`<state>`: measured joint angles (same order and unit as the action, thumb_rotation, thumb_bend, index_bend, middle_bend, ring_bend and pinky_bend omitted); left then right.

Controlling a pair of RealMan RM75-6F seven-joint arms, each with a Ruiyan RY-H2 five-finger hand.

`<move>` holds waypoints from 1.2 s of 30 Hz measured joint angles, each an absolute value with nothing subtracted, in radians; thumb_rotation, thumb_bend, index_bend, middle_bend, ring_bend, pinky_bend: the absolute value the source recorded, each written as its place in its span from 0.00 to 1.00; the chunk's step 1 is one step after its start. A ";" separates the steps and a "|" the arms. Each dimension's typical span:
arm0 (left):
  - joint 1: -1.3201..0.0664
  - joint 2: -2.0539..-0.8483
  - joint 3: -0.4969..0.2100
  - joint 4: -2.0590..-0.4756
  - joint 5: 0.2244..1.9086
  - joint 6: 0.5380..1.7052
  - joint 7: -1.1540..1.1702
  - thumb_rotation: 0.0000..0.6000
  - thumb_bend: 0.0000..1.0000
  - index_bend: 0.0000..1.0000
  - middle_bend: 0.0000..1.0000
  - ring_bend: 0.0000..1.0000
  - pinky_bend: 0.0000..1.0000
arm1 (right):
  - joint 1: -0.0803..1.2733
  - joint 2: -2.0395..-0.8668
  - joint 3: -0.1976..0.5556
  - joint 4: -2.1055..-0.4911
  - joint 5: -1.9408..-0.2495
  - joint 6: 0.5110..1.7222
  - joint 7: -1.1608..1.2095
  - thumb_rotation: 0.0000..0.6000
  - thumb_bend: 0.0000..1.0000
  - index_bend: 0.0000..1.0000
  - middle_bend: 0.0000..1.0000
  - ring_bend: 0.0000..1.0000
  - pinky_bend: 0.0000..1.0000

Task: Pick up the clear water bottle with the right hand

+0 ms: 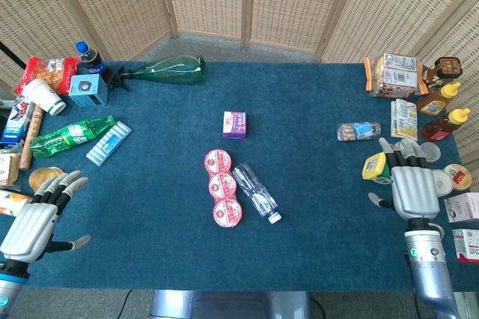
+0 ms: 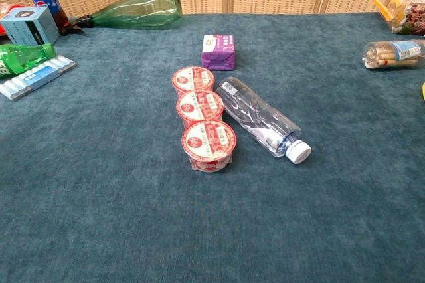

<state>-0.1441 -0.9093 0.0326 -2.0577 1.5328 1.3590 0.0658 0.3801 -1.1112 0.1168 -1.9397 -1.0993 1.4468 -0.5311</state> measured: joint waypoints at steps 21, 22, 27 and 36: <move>-0.190 -0.911 0.016 -2.062 1.546 1.304 0.061 1.00 0.10 0.11 0.00 0.00 0.00 | 0.421 -1.162 0.104 -2.031 -1.171 1.333 -0.592 0.92 0.00 0.00 0.05 0.00 0.00; -0.194 -0.911 0.016 -2.061 1.547 1.299 0.060 1.00 0.10 0.11 0.00 0.00 0.00 | 0.436 -1.176 0.106 -2.039 -1.171 1.315 -0.606 0.92 0.00 0.00 0.04 0.00 0.00; -0.205 -0.905 0.013 -2.058 1.550 1.289 0.049 1.00 0.10 0.11 0.00 0.00 0.00 | 0.505 -1.239 0.124 -2.066 -1.152 1.249 -0.666 0.89 0.00 0.00 0.01 0.00 0.00; -0.207 -0.899 0.015 -2.055 1.563 1.293 0.035 1.00 0.10 0.11 0.00 0.00 0.00 | 0.631 -1.357 0.166 -2.076 -1.041 1.165 -0.776 0.85 0.00 0.00 0.00 0.00 0.00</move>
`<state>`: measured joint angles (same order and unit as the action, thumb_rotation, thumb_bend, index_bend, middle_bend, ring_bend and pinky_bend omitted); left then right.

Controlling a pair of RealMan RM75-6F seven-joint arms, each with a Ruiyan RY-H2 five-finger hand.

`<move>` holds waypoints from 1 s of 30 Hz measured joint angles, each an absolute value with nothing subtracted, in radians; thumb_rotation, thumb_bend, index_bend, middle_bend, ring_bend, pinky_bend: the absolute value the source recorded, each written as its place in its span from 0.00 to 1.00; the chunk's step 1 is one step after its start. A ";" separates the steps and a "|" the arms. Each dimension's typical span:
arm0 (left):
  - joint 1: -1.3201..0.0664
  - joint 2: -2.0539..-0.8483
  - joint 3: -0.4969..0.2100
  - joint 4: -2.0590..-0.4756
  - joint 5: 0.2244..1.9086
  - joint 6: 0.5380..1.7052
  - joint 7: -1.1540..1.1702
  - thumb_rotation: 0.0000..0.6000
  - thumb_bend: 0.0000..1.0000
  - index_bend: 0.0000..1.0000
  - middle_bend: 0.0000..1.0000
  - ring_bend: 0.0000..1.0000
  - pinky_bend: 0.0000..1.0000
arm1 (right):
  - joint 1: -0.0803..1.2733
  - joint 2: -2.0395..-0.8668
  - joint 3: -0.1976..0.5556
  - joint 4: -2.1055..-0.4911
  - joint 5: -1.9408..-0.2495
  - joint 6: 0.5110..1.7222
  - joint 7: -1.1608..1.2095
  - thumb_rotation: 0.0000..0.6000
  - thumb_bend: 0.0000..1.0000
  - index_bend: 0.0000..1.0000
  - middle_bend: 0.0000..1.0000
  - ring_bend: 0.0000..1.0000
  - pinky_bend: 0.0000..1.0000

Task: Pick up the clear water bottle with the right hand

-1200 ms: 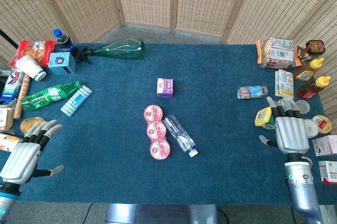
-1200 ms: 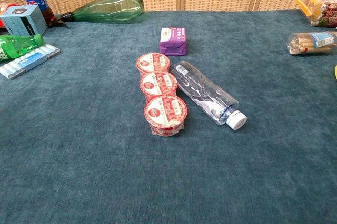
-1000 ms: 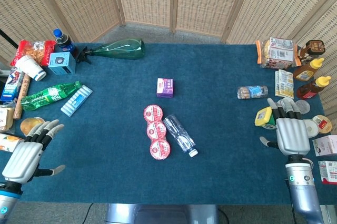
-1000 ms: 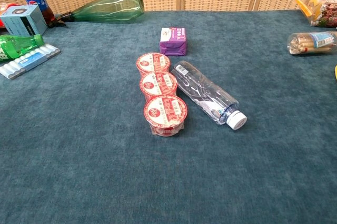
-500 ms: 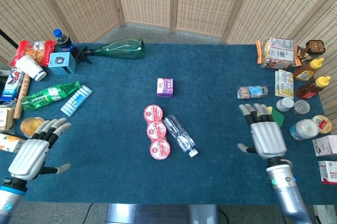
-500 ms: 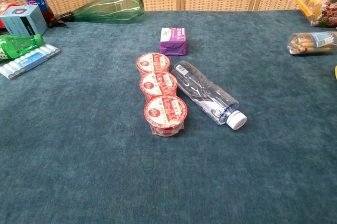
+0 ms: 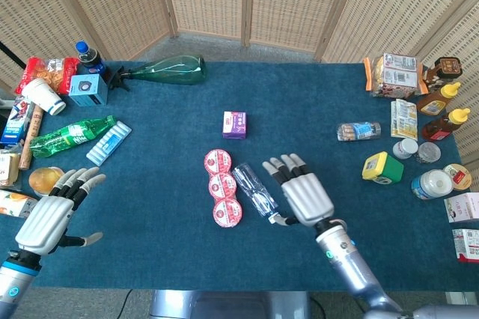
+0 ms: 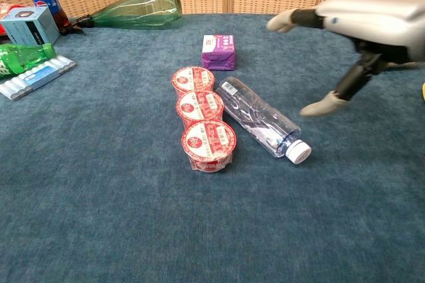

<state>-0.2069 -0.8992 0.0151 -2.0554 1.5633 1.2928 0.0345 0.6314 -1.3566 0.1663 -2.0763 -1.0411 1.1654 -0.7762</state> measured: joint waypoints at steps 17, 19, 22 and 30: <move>-0.204 -0.887 0.025 -2.067 1.595 1.308 0.029 1.00 0.10 0.11 0.00 0.00 0.00 | 0.766 -1.526 0.192 -1.921 -0.884 1.121 -0.816 0.84 0.00 0.00 0.00 0.00 0.00; -0.201 -0.886 0.028 -2.066 1.595 1.311 0.027 1.00 0.10 0.11 0.00 0.00 0.00 | 0.776 -1.547 0.189 -1.887 -0.880 1.119 -0.814 0.84 0.00 0.00 0.00 0.00 0.00; -0.197 -0.884 0.031 -2.065 1.596 1.316 0.026 1.00 0.10 0.11 0.00 0.00 0.00 | 0.787 -1.575 0.182 -1.839 -0.876 1.117 -0.809 0.84 0.00 0.00 0.00 0.00 0.00; -0.190 -0.878 0.034 -2.067 1.601 1.326 0.026 1.00 0.10 0.11 0.00 0.00 0.00 | 0.800 -1.616 0.170 -1.756 -0.873 1.120 -0.781 0.85 0.00 0.00 0.00 0.00 0.00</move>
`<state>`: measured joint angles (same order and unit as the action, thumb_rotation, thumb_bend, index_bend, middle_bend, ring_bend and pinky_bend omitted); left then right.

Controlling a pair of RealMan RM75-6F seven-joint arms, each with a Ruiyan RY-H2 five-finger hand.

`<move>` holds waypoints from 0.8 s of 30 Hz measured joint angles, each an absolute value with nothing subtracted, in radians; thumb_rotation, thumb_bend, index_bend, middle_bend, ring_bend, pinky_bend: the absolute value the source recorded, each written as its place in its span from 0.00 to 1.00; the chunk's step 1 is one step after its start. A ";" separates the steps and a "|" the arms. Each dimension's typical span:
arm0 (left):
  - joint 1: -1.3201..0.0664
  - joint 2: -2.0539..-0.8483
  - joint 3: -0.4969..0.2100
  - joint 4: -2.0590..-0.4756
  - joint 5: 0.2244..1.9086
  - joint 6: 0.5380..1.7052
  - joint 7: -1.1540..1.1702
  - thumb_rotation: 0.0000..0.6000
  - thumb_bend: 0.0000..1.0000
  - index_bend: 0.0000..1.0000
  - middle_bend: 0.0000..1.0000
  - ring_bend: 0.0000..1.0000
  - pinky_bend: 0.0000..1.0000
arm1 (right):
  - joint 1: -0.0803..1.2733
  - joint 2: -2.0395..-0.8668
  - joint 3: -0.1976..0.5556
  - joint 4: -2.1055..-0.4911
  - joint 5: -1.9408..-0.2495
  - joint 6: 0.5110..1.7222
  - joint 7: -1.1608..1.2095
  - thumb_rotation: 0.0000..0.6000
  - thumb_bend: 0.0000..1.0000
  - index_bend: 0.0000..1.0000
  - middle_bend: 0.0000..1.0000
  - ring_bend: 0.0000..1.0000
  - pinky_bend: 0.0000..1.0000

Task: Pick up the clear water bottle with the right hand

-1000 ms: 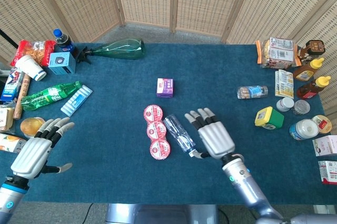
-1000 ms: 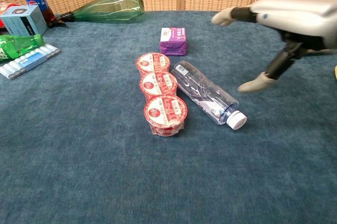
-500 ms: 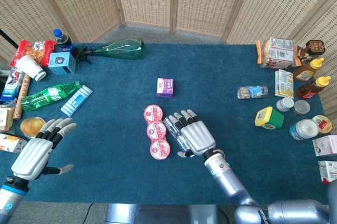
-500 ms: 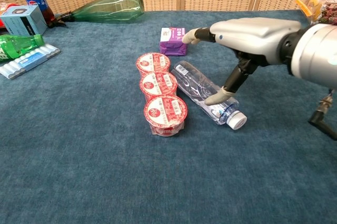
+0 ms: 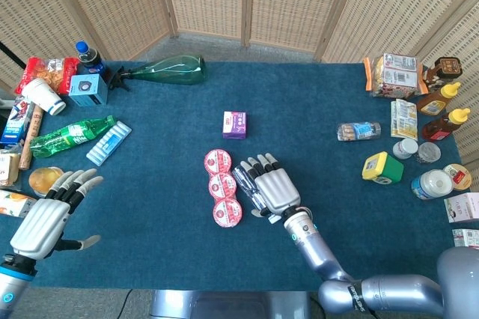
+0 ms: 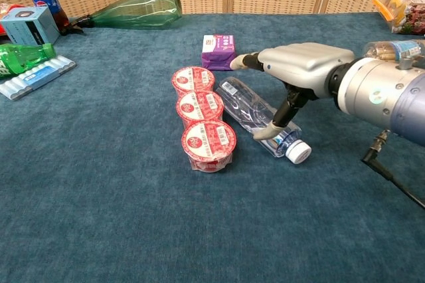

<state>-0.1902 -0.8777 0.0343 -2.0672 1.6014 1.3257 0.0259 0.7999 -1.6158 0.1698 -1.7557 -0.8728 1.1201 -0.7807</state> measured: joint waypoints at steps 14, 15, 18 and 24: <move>-0.184 -0.873 0.037 -2.070 1.609 1.337 0.027 1.00 0.10 0.11 0.00 0.00 0.00 | 0.821 -1.638 0.167 -1.622 -0.871 1.112 -0.780 0.84 0.00 0.00 0.00 0.00 0.00; -0.183 -0.872 0.037 -2.070 1.609 1.338 0.027 1.00 0.10 0.11 0.00 0.00 0.00 | 0.824 -1.638 0.169 -1.612 -0.867 1.108 -0.780 0.84 0.00 0.00 0.00 0.00 0.00; -0.181 -0.871 0.037 -2.070 1.609 1.341 0.026 1.00 0.10 0.11 0.00 0.00 0.00 | 0.834 -1.639 0.178 -1.572 -0.853 1.091 -0.779 0.85 0.00 0.00 0.00 0.00 0.00; -0.174 -0.866 0.038 -2.068 1.609 1.350 0.022 1.00 0.10 0.11 0.00 0.00 0.00 | 0.863 -1.634 0.209 -1.485 -0.811 1.029 -0.763 0.85 0.00 0.00 0.00 0.00 0.00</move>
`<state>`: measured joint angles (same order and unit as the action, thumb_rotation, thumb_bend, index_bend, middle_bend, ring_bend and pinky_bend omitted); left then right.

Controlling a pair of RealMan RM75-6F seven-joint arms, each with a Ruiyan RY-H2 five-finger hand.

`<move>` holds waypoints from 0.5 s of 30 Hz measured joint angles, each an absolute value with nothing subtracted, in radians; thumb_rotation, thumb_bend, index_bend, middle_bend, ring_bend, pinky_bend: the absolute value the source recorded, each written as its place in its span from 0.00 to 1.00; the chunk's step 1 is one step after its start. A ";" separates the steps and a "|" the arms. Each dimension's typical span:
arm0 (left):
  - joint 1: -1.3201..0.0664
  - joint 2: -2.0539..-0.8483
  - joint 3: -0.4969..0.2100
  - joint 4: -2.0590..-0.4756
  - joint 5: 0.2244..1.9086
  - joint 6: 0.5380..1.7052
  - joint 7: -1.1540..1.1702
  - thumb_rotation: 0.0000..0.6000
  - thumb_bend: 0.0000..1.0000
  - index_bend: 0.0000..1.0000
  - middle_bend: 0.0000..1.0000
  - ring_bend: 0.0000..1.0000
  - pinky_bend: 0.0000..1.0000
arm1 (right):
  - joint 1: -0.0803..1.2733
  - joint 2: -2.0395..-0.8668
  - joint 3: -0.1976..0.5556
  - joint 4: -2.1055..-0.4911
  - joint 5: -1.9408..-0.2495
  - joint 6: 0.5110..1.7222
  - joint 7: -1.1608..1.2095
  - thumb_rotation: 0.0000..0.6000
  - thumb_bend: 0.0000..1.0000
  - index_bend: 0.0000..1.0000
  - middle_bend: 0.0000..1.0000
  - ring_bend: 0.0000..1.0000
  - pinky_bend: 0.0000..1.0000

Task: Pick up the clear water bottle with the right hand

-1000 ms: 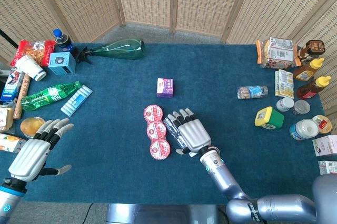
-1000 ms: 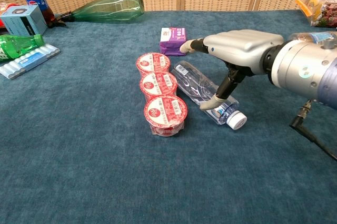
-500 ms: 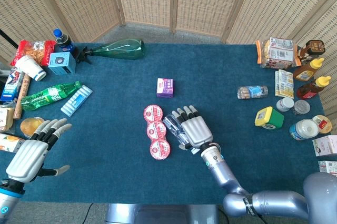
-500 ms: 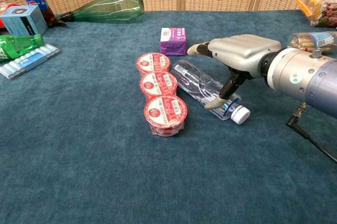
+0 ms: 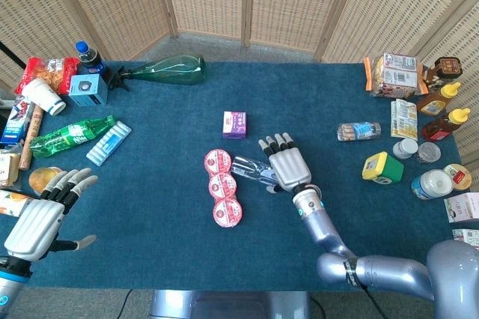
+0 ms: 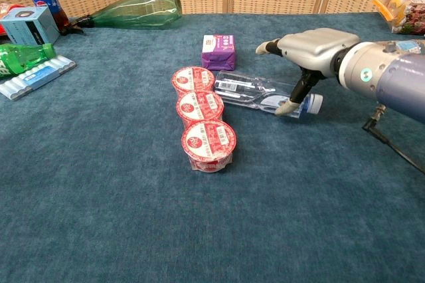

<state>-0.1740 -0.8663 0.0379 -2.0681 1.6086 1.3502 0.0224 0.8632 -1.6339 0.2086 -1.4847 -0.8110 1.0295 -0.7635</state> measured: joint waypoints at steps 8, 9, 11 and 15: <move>-0.172 -0.870 0.038 -2.068 1.610 1.352 0.023 1.00 0.10 0.11 0.00 0.00 0.00 | 0.902 -1.616 0.225 -1.471 -0.773 0.977 -0.751 0.85 0.00 0.00 0.00 0.00 0.00; -0.172 -0.870 0.038 -2.068 1.611 1.352 0.024 1.00 0.10 0.11 0.00 0.00 0.00 | 0.906 -1.618 0.224 -1.472 -0.770 0.977 -0.753 0.85 0.00 0.00 0.00 0.00 0.00; -0.172 -0.869 0.038 -2.069 1.611 1.352 0.024 1.00 0.10 0.11 0.00 0.00 0.00 | 0.913 -1.623 0.223 -1.473 -0.761 0.975 -0.759 0.85 0.00 0.00 0.00 0.00 0.00; -0.168 -0.868 0.039 -2.068 1.610 1.355 0.022 1.00 0.10 0.11 0.00 0.00 0.00 | 0.928 -1.642 0.219 -1.464 -0.739 0.972 -0.770 0.86 0.00 0.00 0.06 0.01 0.00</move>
